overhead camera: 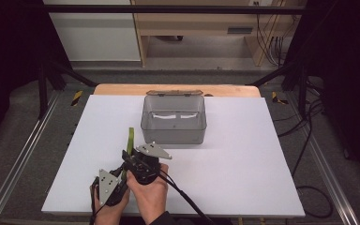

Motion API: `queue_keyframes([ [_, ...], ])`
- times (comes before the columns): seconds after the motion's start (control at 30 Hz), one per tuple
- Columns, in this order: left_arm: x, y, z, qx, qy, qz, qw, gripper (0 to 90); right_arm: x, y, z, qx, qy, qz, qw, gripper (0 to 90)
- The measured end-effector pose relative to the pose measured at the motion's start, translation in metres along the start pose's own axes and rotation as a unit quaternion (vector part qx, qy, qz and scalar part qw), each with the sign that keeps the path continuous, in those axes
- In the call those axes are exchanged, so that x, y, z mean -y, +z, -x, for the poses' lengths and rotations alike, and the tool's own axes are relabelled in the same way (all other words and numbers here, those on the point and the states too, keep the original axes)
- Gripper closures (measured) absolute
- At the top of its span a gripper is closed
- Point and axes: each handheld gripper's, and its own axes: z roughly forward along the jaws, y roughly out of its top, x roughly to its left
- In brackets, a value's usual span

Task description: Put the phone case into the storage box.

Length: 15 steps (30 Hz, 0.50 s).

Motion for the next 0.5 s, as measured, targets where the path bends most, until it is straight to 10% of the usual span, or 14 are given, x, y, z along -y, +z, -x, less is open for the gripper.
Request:
queue_keyframes([
  [0.17, -0.001, 0.002, 0.005, -0.014, 0.022, -0.004, 0.9997, 59.1, -0.002, -0.001, 0.004, -0.009, 0.021, 0.003, 0.9997, 77.9],
  [0.5, -0.003, 0.004, 0.002, 0.028, -0.016, 0.008, 0.9994, 33.3, -0.015, -0.009, 0.032, -0.012, 0.041, 0.021, 0.9989, 78.2],
])
